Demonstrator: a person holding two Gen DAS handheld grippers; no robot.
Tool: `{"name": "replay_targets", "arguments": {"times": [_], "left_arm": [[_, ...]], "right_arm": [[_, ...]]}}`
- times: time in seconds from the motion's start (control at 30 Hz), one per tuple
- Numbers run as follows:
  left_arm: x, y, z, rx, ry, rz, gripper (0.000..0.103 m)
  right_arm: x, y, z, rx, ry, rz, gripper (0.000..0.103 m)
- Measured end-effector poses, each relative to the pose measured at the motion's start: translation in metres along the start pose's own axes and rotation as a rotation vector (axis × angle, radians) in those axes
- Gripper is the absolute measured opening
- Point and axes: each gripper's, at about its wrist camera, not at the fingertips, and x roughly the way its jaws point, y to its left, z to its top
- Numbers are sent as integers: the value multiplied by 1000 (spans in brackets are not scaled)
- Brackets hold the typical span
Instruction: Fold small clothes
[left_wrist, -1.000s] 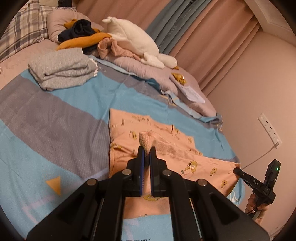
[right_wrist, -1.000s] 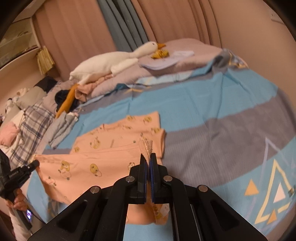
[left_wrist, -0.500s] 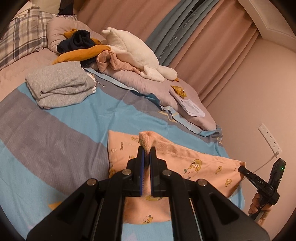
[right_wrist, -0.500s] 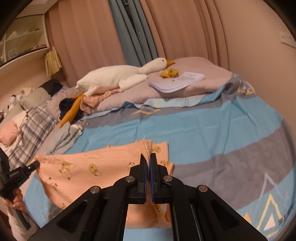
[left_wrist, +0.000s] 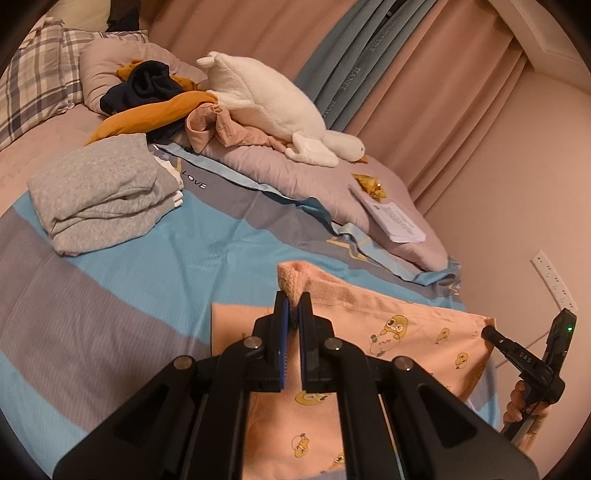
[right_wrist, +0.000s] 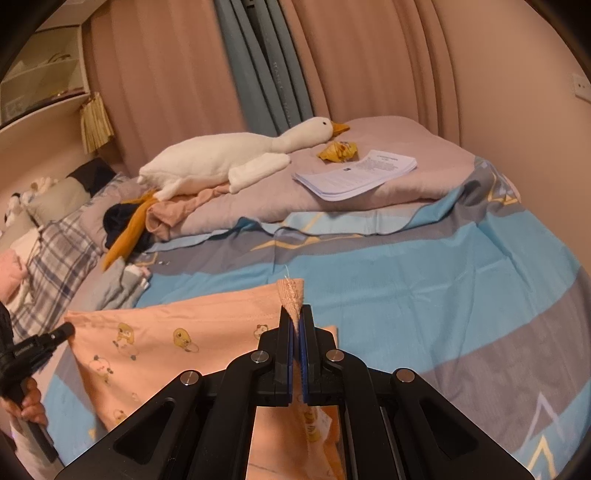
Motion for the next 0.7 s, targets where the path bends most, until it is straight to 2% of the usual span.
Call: {"name": "replay_targets", "arguments": {"times": [0.37,0.7], "left_arm": [[71,21,12,-9,98,73,4],[132,44,3,-9,220,173,5]], "right_arm": [[80,-13,9,22,136,-63,4],[145,-29,-10,34,279,-126,4]]}}
